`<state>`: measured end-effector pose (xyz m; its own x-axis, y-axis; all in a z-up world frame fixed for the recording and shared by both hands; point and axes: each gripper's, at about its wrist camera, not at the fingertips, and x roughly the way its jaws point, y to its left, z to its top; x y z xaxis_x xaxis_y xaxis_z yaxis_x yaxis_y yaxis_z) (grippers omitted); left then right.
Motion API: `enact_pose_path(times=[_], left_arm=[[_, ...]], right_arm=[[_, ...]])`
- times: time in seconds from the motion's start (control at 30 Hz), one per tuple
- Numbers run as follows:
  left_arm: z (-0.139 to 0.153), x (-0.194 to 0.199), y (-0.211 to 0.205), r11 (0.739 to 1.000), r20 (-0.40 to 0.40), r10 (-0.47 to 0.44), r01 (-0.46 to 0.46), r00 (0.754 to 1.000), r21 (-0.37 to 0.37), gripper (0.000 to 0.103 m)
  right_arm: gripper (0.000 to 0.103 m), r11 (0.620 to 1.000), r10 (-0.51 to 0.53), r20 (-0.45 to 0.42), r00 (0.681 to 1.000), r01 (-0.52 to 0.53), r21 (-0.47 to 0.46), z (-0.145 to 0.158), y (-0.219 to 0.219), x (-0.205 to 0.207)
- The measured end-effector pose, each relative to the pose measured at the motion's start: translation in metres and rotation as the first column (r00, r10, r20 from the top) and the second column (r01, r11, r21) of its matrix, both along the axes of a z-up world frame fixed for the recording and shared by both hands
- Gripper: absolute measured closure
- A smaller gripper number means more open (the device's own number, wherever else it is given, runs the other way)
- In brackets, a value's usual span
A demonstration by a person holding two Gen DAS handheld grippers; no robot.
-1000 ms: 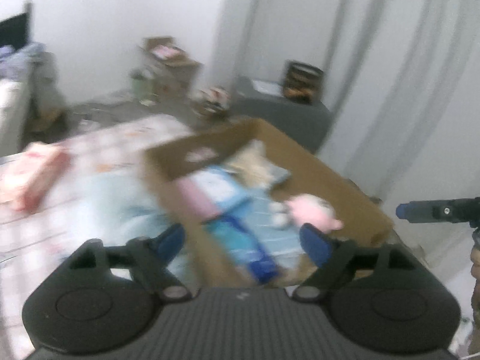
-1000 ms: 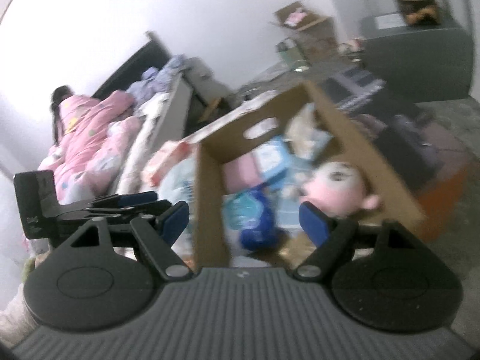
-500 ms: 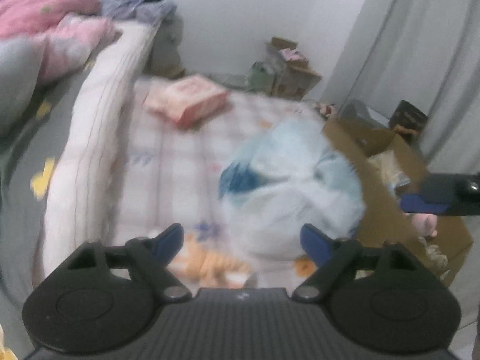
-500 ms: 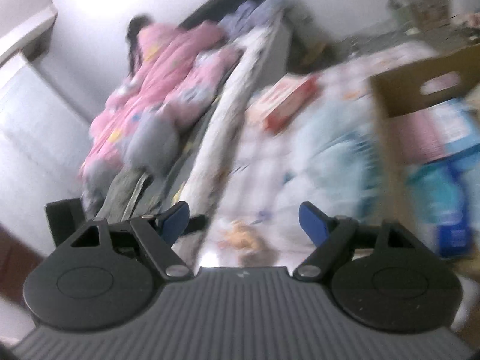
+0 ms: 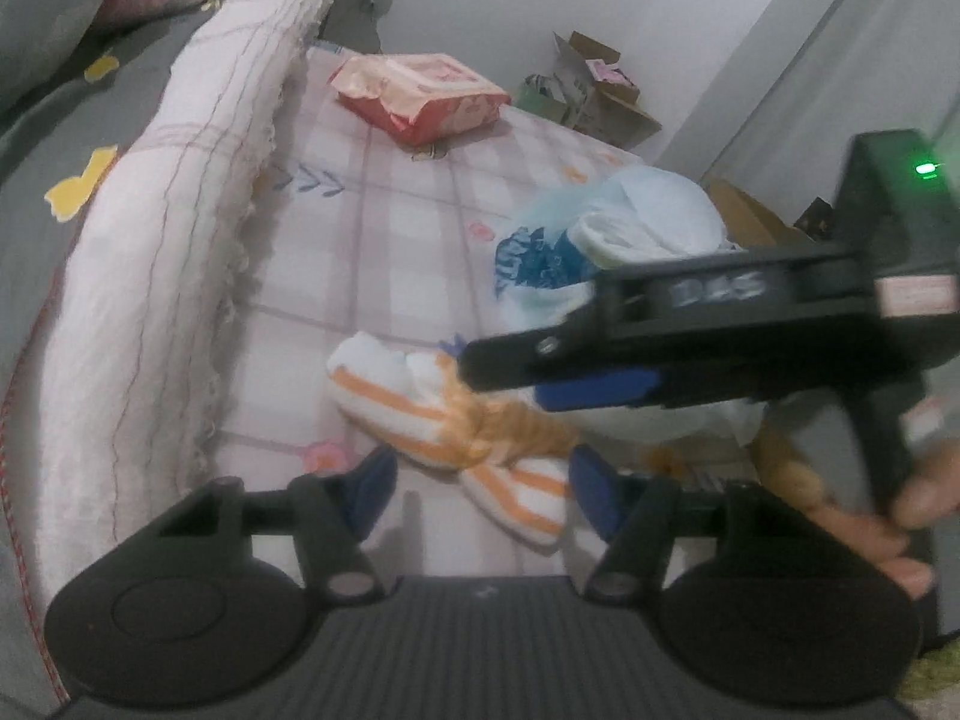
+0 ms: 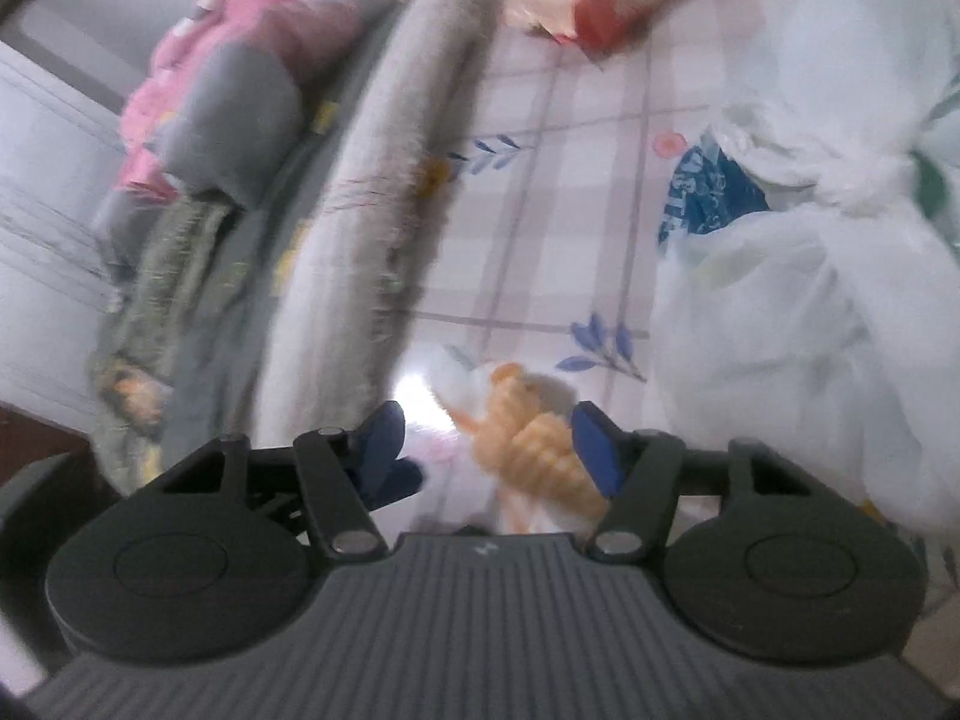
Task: Organize soft objects
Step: 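Move the right gripper back to the orange-striped cloth on the bed, then grasp the orange-striped cloth with the right gripper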
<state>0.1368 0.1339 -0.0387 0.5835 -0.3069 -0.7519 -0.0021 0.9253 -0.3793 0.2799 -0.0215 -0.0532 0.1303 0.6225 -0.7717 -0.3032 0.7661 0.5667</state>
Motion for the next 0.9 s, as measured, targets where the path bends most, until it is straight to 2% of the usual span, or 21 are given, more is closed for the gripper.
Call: enact_pose_path(times=[0.17, 0.23, 0.3, 0.4, 0.47, 0.6, 0.77, 0.9], left_arm=[[-0.01, 0.0, 0.002, 0.999, -0.027, -0.04, 0.039, 0.999, -0.014, 0.039], [-0.012, 0.0, 0.002, 0.999, -0.03, -0.047, 0.047, 0.998, -0.016, 0.039], [-0.014, 0.002, 0.001, 0.999, -0.035, -0.049, 0.048, 0.998, -0.012, 0.039], [-0.019, 0.007, 0.0, 0.999, -0.047, -0.043, 0.043, 0.998, 0.003, 0.04], [-0.023, 0.011, 0.0, 0.999, -0.059, -0.028, 0.029, 0.998, 0.019, 0.047], [-0.024, 0.012, 0.002, 1.0, -0.071, -0.015, 0.016, 0.997, 0.015, 0.052], [-0.003, -0.002, 0.001, 0.999, -0.025, -0.032, 0.032, 0.999, 0.024, 0.052], [0.022, -0.011, -0.002, 0.999, 0.032, -0.041, 0.041, 0.999, 0.025, 0.052]], right_arm=[[0.046, 0.999, -0.021, -0.103, 0.994, 0.017, -0.036, -0.033, 0.003, 0.003], [0.047, 1.0, -0.009, -0.171, 0.985, 0.011, 0.011, -0.04, 0.001, -0.002], [0.047, 0.999, 0.004, -0.203, 0.979, 0.003, 0.034, -0.042, 0.002, -0.005], [0.049, 1.0, 0.005, -0.182, 0.983, 0.0, 0.028, -0.041, 0.005, -0.007], [0.059, 0.999, -0.004, -0.177, 0.984, 0.01, 0.03, -0.042, 0.007, -0.006], [0.062, 0.999, -0.02, -0.169, 0.985, 0.027, 0.04, -0.046, 0.012, -0.006], [0.063, 0.994, -0.04, -0.184, 0.982, 0.057, 0.089, -0.041, 0.003, -0.012], [0.063, 0.985, -0.051, -0.163, 0.985, 0.077, 0.154, -0.023, -0.008, -0.02]])
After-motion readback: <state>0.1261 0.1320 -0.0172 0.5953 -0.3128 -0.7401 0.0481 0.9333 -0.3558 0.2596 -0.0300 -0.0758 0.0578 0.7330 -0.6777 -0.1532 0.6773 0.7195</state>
